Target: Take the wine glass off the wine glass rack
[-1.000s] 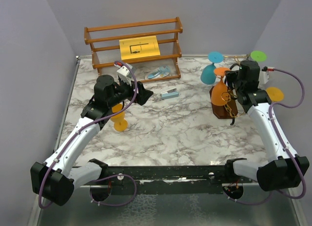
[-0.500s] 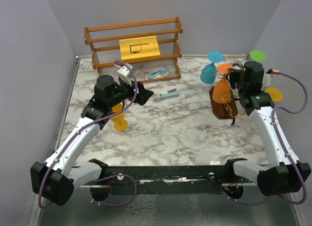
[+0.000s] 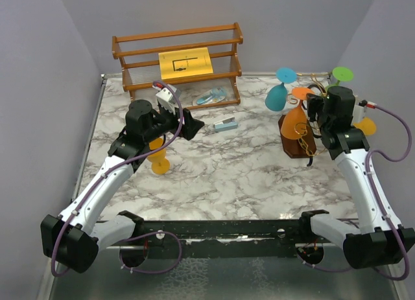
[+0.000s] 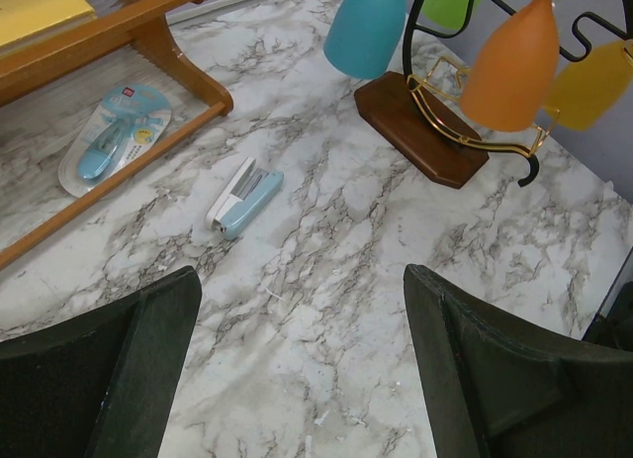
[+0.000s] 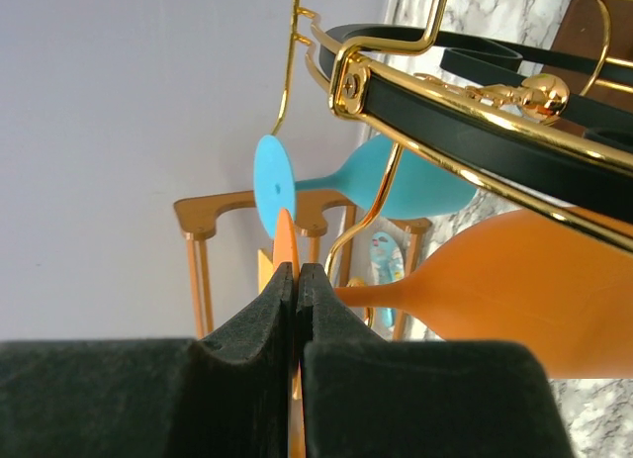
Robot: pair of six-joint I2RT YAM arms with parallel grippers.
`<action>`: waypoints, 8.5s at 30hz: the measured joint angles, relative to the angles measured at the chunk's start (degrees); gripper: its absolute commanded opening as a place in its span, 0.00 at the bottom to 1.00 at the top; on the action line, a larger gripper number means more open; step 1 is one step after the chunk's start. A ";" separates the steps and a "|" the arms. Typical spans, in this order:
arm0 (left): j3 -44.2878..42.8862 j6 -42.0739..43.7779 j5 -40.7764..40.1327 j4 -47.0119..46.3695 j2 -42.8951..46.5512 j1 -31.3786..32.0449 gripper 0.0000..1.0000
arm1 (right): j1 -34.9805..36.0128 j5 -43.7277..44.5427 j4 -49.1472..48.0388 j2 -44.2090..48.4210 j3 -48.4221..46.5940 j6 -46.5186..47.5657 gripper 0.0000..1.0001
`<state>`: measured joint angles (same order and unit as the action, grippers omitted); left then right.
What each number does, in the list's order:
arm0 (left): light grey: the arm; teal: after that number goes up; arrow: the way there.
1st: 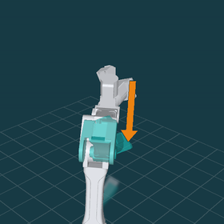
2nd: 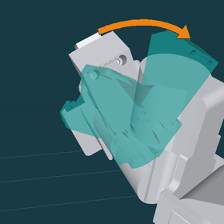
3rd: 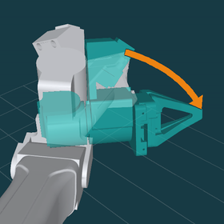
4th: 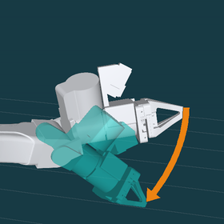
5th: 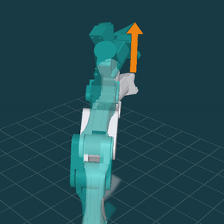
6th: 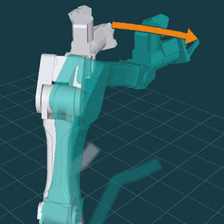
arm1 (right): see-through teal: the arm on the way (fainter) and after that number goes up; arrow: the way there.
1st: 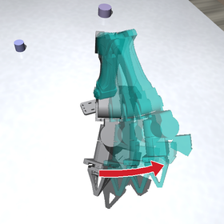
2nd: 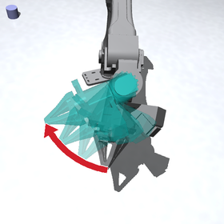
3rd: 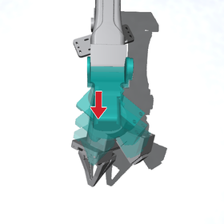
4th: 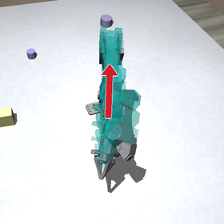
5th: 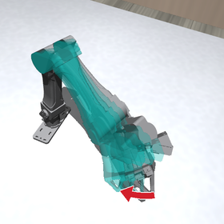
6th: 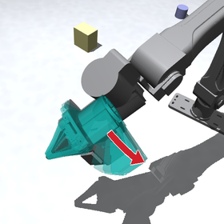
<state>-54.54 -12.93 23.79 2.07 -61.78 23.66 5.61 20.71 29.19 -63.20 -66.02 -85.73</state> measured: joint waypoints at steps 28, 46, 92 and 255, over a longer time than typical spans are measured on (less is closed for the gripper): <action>5.33 -13.20 -0.61 -4.94 2.73 0.00 0.99 | 0.33 -34.25 -9.90 6.01 3.54 8.44 0.01; 17.00 -58.77 0.85 -37.70 3.17 10.34 0.99 | 3.82 -56.70 -33.62 2.19 5.16 -8.70 0.01; 27.17 -82.86 -13.64 -87.36 -13.31 18.03 0.24 | 6.12 -62.40 -45.46 1.38 9.31 -22.45 0.05; -34.64 -9.42 -34.21 55.80 -16.33 18.10 0.88 | 8.00 -20.04 -11.58 28.26 9.77 61.24 0.99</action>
<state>-89.19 -22.35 -10.41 57.87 -78.11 41.76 13.61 0.67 17.61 -34.94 -56.25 -24.49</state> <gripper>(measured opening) 0.813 0.994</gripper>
